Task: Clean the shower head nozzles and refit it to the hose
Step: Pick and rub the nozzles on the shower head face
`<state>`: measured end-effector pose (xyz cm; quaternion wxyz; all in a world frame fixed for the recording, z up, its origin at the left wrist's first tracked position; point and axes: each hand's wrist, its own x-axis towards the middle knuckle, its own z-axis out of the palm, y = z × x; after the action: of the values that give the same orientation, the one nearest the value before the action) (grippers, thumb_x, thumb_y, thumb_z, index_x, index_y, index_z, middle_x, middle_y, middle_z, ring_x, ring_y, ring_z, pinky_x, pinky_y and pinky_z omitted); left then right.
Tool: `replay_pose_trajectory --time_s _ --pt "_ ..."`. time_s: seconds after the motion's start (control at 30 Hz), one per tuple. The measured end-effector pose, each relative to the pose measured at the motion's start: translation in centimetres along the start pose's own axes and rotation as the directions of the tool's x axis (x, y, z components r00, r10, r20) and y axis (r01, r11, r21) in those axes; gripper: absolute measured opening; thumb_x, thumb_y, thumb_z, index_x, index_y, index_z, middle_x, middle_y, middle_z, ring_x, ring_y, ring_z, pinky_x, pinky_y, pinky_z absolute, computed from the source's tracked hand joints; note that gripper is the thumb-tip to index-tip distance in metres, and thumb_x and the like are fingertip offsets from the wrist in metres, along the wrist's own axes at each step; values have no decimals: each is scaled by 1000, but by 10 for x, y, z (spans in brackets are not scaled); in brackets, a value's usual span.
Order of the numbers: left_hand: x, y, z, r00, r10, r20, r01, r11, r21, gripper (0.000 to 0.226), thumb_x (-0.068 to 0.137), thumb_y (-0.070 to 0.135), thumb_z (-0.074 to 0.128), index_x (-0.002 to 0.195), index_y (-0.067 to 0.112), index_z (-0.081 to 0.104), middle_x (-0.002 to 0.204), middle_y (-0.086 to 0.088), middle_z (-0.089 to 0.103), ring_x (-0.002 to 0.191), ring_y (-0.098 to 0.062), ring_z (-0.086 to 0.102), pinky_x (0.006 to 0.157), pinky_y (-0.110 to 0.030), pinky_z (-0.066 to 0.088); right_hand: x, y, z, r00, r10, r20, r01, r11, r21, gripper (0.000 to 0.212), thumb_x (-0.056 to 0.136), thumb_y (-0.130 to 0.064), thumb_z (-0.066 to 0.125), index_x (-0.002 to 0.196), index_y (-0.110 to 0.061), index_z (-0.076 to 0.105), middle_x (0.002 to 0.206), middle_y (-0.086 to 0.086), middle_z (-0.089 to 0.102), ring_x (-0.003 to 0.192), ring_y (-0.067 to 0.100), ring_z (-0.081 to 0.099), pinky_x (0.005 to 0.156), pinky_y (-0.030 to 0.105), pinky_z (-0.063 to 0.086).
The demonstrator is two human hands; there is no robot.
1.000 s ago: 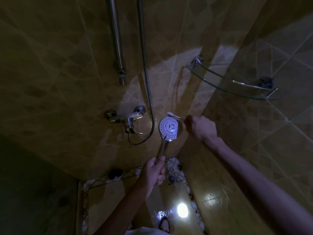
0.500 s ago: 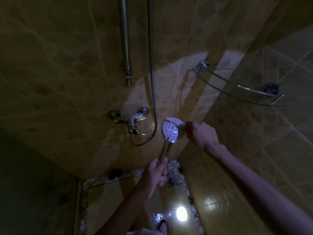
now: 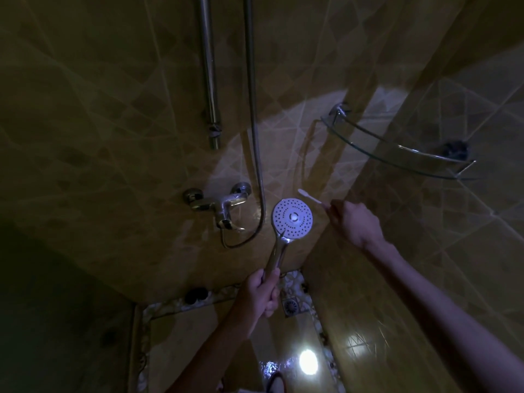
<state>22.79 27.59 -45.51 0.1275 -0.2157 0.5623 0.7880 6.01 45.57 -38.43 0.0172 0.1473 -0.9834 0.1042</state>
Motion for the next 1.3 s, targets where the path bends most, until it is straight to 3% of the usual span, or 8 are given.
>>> replay_pose_trajectory --time_s 0.1,0.37,0.5,0.6,0.77,0.97,1.17,1.3 --pt "2 -6 -1 1000 -26 -17 25 1000 -11 26 94 29 50 77 15 37 49 7 41 32 -4 30 33 -10 16 2 4 -7 1000 16 -17 -15 997 71 47 96 -57 32 88 -20 59 82 11 67 82 33 65 67 39 52" --pt "9 -10 0 998 -62 -20 62 998 -17 23 94 29 51 86 10 41 47 7 43 31 -4 32 33 -9 17 -41 -17 21 968 -157 195 169 985 -42 51 94 -65 27 94 -26 60 86 7 70 83 29 68 65 35 51" --pt "8 -13 -2 996 -84 -23 84 996 -16 23 92 30 53 84 13 42 48 6 43 32 -5 32 33 -10 17 -26 -9 16 988 -100 121 108 992 -62 47 94 -63 28 82 -26 53 87 10 70 85 31 68 63 33 47" --pt "4 -9 1 997 -72 10 72 997 -13 22 93 31 53 81 16 41 51 6 42 33 -4 31 33 -11 17 -9 -2 2 998 -49 27 51 996 -69 48 96 -59 29 90 -21 58 88 13 70 84 33 68 63 33 47" --pt "2 -8 0 998 -59 -16 59 998 5 21 93 29 52 86 12 42 47 8 43 32 -4 31 34 -11 17 -25 -19 18 948 -268 170 296 941 -165 46 95 -62 29 96 -26 58 85 9 70 81 31 68 62 33 50" --pt "4 -10 0 998 -58 -16 58 998 -2 23 93 30 52 82 14 40 48 7 41 32 -4 30 33 -10 18 -2 -11 -7 996 -79 53 85 986 -144 45 98 -55 30 100 -22 61 95 13 70 88 33 67 65 34 45" --pt "3 -10 -1 999 -47 -20 47 999 4 22 93 30 52 85 12 41 49 6 42 33 -5 31 34 -11 17 -31 -27 12 946 -278 168 306 937 -170 46 97 -59 30 98 -24 59 88 11 70 85 32 68 65 34 49" --pt "5 -11 0 998 -59 -8 59 998 -3 25 93 31 52 77 16 39 50 6 41 32 -4 30 33 -10 18 -11 -5 5 993 -77 89 82 995 -50 49 95 -61 29 101 -26 62 92 10 70 88 32 67 68 36 53"
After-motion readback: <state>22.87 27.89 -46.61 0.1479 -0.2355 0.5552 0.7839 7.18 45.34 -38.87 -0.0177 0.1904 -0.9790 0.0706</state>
